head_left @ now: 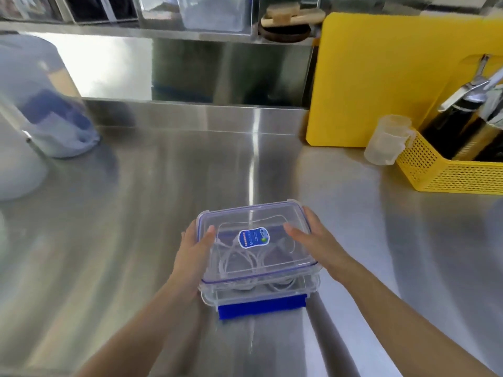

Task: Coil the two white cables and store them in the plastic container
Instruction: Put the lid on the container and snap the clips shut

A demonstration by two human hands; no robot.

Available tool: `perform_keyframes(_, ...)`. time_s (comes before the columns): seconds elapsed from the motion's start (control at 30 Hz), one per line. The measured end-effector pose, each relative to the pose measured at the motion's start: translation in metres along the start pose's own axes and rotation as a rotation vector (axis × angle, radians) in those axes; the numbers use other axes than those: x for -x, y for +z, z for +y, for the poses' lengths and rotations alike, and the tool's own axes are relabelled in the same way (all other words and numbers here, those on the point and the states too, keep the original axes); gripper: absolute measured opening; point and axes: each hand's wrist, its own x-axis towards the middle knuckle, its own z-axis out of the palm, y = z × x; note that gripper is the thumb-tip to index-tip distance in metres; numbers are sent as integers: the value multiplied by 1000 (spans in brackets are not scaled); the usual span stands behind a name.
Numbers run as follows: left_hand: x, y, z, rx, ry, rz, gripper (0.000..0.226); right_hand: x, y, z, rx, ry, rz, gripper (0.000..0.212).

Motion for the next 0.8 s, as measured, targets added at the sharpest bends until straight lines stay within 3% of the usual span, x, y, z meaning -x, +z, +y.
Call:
perform_keyframes(0.1, 10, 1, -8, 52, -56, 15, 30, 4, 6, 6, 13, 31, -30, 80)
perform_keyframes(0.23, 20, 7, -5, 86, -51, -11, 32, 4, 11, 15, -23, 38, -35, 47)
perform_keyframes(0.33, 21, 10, -6, 63, -91, -8, 30, 9, 11, 15, -63, 28, -19, 34)
perform_keyframes(0.53, 19, 14, -5, 59, -141, 26, 34, 12, 13, 14, -65, 65, 27, 34)
perform_keyframes(0.67, -6, 9, -34, -1, -171, 120, 63, 11, 15, 14, -56, 77, 74, 42)
perform_keyframes(0.8, 14, 8, 0, 49, -158, 133, 26, 11, 16, 13, -50, 78, 95, 37)
